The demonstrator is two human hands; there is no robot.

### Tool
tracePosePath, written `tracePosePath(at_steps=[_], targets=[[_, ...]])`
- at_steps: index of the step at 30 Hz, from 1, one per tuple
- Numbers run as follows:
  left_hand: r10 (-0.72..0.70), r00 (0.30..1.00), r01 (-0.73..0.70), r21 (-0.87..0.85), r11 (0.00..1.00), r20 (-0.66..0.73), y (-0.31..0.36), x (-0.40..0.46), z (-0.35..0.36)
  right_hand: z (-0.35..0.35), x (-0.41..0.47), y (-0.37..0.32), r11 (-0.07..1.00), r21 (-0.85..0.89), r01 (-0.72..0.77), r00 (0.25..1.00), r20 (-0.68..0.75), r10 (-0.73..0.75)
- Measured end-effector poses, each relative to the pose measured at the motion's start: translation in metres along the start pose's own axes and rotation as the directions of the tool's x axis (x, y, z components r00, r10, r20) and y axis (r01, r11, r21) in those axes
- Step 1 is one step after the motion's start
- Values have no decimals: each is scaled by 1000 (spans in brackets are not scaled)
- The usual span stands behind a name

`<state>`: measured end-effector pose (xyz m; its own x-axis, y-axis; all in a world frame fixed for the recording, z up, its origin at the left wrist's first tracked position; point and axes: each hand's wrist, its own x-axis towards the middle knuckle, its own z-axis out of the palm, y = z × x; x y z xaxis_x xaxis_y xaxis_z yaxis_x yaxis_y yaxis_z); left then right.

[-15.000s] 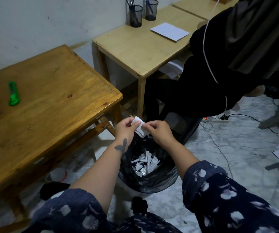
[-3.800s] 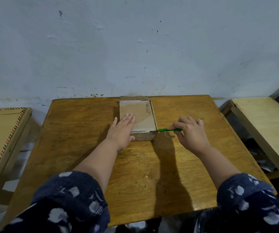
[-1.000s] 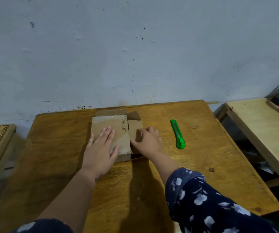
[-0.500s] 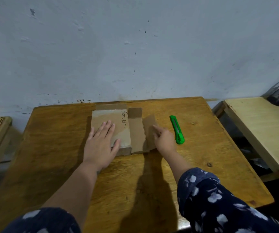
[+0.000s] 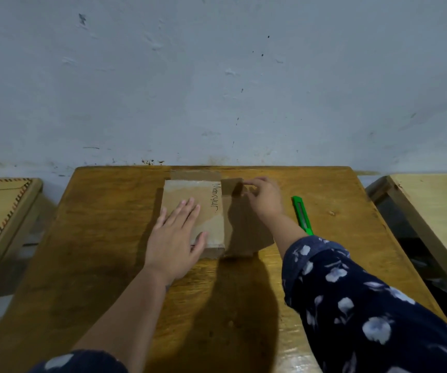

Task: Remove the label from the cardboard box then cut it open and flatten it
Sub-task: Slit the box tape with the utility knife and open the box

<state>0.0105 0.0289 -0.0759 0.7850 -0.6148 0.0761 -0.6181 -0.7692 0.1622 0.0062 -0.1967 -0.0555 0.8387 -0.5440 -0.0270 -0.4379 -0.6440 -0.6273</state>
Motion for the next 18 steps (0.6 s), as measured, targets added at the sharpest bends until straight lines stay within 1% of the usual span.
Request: tracePosePath(at_steps=[2,3,6,8,12,14,16,18], targets=[[-7,1000,7,-9,1000,-4,0,0,0,1,13,-5,995,-82,64,998,13,-63],[-10,1000,10,-8,1000,-4,0,0,0,1,19,-7,993,-86,76,997,24,-74],[-9,1000,8,-21,1000,-12,0,-1,0,4,26,-9,999,40,7,996,85,-10],[0,1000,0,-32,999,-6,0,0,0,5,25,-8,997,69,-20,995,99,13],[85,995,-81,-77,994,50,-10,8,-8,-5,12,4,988,133,-80,996,50,74],[115,992,-111,-85,990,56,-13,13,-15,-11,-1,12,986,132,-102,995,22,100],[88,996,-87,-66,994,13,-11,13,-17,-16,-18,21,984,128,-122,992,-16,126],[-24,998,13,-176,984,-62,-5,6,-14,-20,-38,28,979,134,-156,985,-49,164]])
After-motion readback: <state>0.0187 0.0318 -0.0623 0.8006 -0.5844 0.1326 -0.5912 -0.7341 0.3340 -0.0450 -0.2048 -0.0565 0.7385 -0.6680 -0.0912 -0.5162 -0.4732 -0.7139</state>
